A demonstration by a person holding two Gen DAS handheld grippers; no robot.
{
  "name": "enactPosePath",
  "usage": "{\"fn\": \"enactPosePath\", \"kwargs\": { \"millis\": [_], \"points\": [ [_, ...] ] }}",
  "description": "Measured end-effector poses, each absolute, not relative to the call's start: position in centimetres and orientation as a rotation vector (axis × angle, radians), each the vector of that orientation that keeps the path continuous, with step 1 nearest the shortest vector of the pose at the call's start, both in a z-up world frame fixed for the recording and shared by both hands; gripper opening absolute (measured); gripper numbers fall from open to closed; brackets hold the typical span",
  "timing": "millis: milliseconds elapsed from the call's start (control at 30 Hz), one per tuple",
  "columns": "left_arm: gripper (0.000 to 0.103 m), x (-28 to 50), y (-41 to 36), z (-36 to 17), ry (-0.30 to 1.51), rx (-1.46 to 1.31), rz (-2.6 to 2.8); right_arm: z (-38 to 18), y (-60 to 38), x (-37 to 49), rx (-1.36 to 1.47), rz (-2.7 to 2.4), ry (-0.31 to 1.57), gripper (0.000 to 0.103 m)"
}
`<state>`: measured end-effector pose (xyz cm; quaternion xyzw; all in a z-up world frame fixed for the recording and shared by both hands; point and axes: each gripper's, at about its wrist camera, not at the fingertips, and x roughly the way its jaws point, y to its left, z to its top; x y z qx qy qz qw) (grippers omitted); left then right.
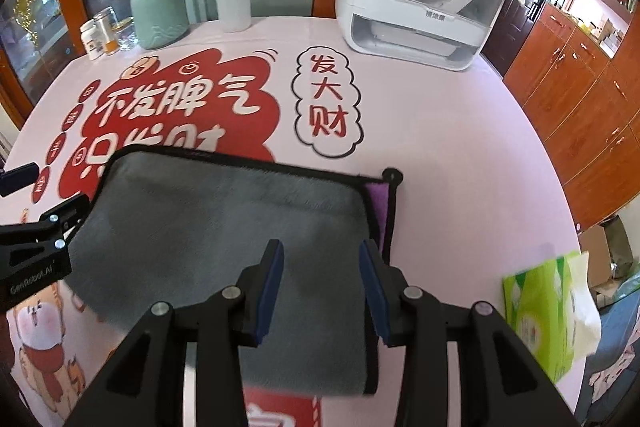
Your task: Fold towel
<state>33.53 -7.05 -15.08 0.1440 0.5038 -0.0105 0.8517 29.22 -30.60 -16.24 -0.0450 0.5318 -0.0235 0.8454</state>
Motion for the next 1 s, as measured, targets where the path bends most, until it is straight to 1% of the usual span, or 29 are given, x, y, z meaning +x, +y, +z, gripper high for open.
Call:
{"fn": "enactPosePath", "kwargs": {
  "millis": [167, 367, 500, 700, 1000],
  "points": [
    [0.080, 29.3, -6.1, -12.8, 1.047, 0.257, -0.041, -14.5, -29.5, 26.1, -0.057, -0.035, 1.116, 0.040],
    [0.080, 23.7, -4.7, -10.6, 1.060, 0.178, -0.034, -12.1, -28.1, 21.9, -0.017, -0.010, 1.103, 0.040],
    [0.080, 20.1, -4.3, -9.5, 1.053, 0.190, -0.034, -10.6, -27.3, 19.2, 0.018, 0.008, 1.101, 0.040],
    [0.080, 16.2, -2.9, -8.0, 1.064, 0.138, -0.024, -8.4, -26.2, 15.0, 0.012, 0.019, 1.066, 0.040],
    [0.081, 10.5, -1.7, -4.9, 1.015, 0.087, -0.026, -5.4, -25.4, 9.1, 0.044, 0.012, 1.019, 0.040]
  ]
}}
